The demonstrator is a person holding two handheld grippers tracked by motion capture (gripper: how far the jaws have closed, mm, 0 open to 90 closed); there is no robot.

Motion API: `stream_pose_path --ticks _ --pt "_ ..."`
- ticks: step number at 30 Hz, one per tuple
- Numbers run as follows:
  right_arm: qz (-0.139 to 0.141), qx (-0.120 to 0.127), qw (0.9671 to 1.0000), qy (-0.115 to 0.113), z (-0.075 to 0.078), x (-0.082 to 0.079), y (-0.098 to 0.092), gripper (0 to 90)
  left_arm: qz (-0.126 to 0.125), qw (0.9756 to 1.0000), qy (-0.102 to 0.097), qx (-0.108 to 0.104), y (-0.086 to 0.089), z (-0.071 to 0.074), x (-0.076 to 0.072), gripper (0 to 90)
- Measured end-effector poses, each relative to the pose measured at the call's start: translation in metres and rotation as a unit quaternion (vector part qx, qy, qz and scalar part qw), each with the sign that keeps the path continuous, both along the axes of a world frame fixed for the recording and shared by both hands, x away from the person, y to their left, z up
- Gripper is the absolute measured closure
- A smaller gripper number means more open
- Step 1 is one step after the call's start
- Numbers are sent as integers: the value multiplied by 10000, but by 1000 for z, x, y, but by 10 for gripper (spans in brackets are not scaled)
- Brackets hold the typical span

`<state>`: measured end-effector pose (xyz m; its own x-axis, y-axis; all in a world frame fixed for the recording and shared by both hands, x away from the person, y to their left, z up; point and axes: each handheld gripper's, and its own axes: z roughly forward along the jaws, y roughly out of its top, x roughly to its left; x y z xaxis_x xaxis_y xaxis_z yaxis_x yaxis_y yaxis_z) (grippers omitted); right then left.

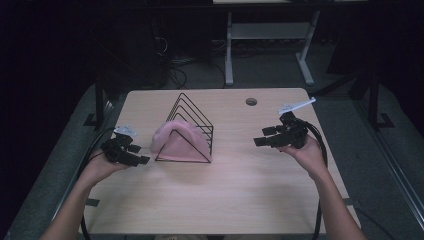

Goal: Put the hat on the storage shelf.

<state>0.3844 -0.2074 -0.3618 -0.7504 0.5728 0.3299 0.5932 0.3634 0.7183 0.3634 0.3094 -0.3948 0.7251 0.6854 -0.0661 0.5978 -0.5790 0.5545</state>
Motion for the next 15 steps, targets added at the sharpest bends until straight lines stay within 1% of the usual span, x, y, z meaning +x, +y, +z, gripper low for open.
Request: stream_pose_path --ticks 1,2,5,6,7,9,10,14,15 --pt "0 0 10000 0 0 0 0 307 0 10000 0 0 0 0 0 360" --pt "-50 -12 10000 31 -4 -3 -6 304 -13 10000 4 -14 -1 -2 -2 359" --pt "-100 3 9999 69 -7 -5 -10 302 -28 10000 -8 -11 -2 -3 -3 355" --pt "-145 -3 9999 79 -11 -8 -14 302 -22 10000 9 -25 -2 -4 -4 354" --pt "-145 -3 9999 79 -11 -8 -14 302 -22 10000 9 -25 -2 -4 -4 354" --pt "-210 -12 9997 114 -15 -11 -20 302 -19 10000 -2 -49 -4 -6 -6 352" --pt "-211 -10 9997 97 -18 -12 -22 302 -15 10000 -6 -62 -4 -6 -6 350" --pt "-288 -71 9994 185 -26 -18 -30 302 -29 10000 -49 -53 -3 -6 -10 349" --pt "-288 -71 9994 185 -26 -18 -30 302 -29 10000 -49 -53 -3 -6 -10 348"
